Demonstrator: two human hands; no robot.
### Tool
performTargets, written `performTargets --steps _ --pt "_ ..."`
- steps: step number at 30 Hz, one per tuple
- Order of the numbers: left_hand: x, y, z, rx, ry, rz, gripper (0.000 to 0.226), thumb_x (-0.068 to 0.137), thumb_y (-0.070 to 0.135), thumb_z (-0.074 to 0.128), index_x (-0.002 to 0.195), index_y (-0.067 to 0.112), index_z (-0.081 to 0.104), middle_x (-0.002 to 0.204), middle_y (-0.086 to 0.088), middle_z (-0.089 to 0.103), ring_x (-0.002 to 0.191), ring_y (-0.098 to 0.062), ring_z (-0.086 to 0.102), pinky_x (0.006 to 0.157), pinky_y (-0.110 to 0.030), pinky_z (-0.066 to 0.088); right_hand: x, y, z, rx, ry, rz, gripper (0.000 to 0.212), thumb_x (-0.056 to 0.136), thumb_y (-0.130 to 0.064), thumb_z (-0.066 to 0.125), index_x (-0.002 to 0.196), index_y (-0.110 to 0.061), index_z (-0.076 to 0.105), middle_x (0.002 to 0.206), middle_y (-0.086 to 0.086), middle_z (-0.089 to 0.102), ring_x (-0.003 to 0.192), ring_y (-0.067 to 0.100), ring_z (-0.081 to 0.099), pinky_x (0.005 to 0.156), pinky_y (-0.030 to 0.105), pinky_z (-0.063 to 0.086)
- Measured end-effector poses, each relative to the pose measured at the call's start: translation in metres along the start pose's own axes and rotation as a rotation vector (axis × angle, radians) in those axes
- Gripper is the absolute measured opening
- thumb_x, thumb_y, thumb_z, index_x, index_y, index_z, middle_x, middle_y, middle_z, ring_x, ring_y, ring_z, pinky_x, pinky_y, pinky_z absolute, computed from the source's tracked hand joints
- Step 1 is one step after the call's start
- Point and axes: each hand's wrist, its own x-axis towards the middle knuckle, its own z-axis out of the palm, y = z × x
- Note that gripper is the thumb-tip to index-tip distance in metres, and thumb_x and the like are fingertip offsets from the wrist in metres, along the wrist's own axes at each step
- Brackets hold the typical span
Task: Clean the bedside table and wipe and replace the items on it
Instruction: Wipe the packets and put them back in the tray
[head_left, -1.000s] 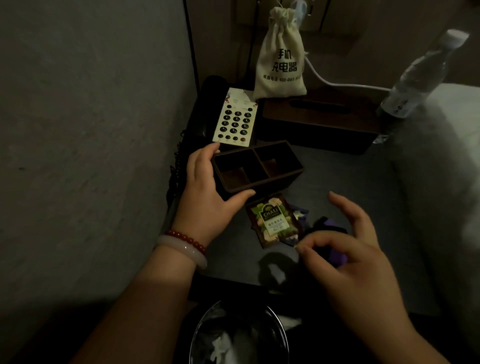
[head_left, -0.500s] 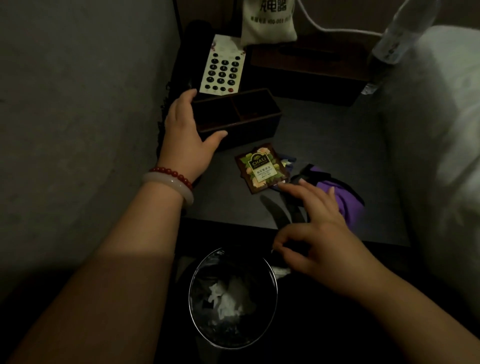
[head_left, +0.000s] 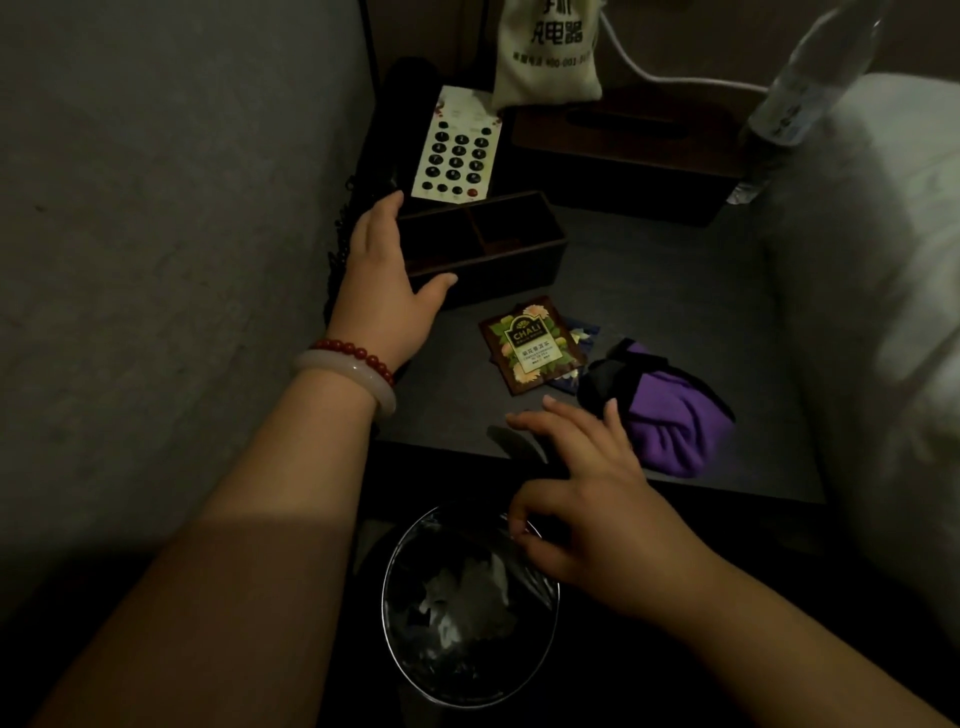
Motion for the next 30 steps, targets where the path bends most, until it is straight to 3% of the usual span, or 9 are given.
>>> performTargets --steps 10,15,18,21,23,25,26,28,30 --pt "-0.001 0.005 0.001 0.043 0.041 -0.02 0.075 0.089 0.019 0.063 0.149 0.014 0.019 0.157 -0.01 0.008 0.144 -0.022 0.014 0.114 -0.025 0.017 0.0 0.002 -0.004 0.047 0.036 0.013 0.016 0.075 -0.049 0.052 0.088 -0.043 0.06 0.15 -0.009 0.026 0.145 0.017 0.003 0.111 0.052 -0.008" --pt "-0.013 0.027 -0.001 0.057 0.192 0.204 0.052 0.088 0.021 0.063 0.136 0.013 0.045 0.144 -0.012 0.035 0.132 -0.025 0.036 0.104 -0.024 0.03 -0.001 0.003 -0.006 0.094 0.088 0.0 0.019 0.08 -0.051 0.047 0.084 -0.041 0.063 0.147 -0.01 0.032 0.144 0.015 0.008 0.112 0.053 -0.003" --pt "-0.024 0.041 0.006 0.121 -0.011 0.28 0.039 0.089 0.028 0.062 0.126 0.017 0.057 0.124 -0.004 0.051 0.112 -0.017 0.05 0.09 -0.026 0.043 0.001 0.004 -0.013 0.179 0.252 0.028 0.02 0.082 -0.045 0.052 0.082 -0.034 0.068 0.135 -0.009 0.046 0.137 0.011 0.029 0.115 0.044 0.013" --pt "-0.038 0.044 0.022 0.26 -0.209 0.226 0.046 0.089 0.042 0.059 0.13 0.023 0.054 0.126 0.004 0.048 0.117 -0.013 0.042 0.094 -0.027 0.04 0.001 0.012 -0.023 0.206 0.48 0.155 0.023 0.081 -0.041 0.055 0.084 -0.025 0.071 0.119 -0.008 0.055 0.117 0.005 0.045 0.1 0.019 0.032" --pt "-0.043 0.044 0.031 0.33 -0.283 0.22 0.06 0.086 0.05 0.058 0.138 0.021 0.046 0.135 0.004 0.041 0.124 -0.016 0.035 0.102 -0.033 0.037 -0.001 0.019 -0.028 0.149 0.548 0.256 0.025 0.08 -0.039 0.057 0.092 -0.022 0.071 0.116 -0.005 0.056 0.112 0.003 0.043 0.096 0.016 0.032" --pt "-0.044 0.043 0.038 0.404 -0.368 0.193 0.075 0.083 0.059 0.057 0.144 0.022 0.035 0.146 0.003 0.03 0.133 -0.018 0.026 0.108 -0.039 0.031 -0.001 0.024 -0.03 0.057 0.493 0.385 0.031 0.078 -0.038 0.06 0.106 -0.026 0.068 0.128 -0.001 0.05 0.121 0.011 0.037 0.104 0.034 0.034" --pt "-0.044 0.043 0.04 0.43 -0.413 0.175 0.08 0.082 0.061 0.057 0.146 0.022 0.03 0.15 0.003 0.026 0.136 -0.019 0.022 0.11 -0.04 0.028 0.0 0.025 -0.031 0.011 0.407 0.466 0.039 0.079 -0.039 0.06 0.117 -0.032 0.062 0.141 0.0 0.041 0.132 0.017 0.028 0.11 0.046 0.026" --pt "-0.043 0.042 0.044 0.452 -0.482 0.153 0.083 0.082 0.061 0.058 0.148 0.024 0.025 0.153 0.003 0.024 0.141 -0.02 0.016 0.113 -0.04 0.021 0.003 0.026 -0.032 -0.042 0.198 0.617 0.053 0.086 -0.044 0.055 0.136 -0.045 0.038 0.157 -0.003 0.009 0.144 0.025 0.002 0.114 0.051 0.001" --pt "-0.043 0.041 0.045 0.445 -0.52 0.159 0.081 0.083 0.056 0.06 0.149 0.025 0.024 0.154 0.003 0.025 0.143 -0.02 0.015 0.115 -0.038 0.016 0.007 0.029 -0.03 -0.049 0.099 0.686 0.058 0.092 -0.043 0.049 0.142 -0.049 0.021 0.158 -0.007 -0.008 0.145 0.027 -0.008 0.113 0.052 -0.003"
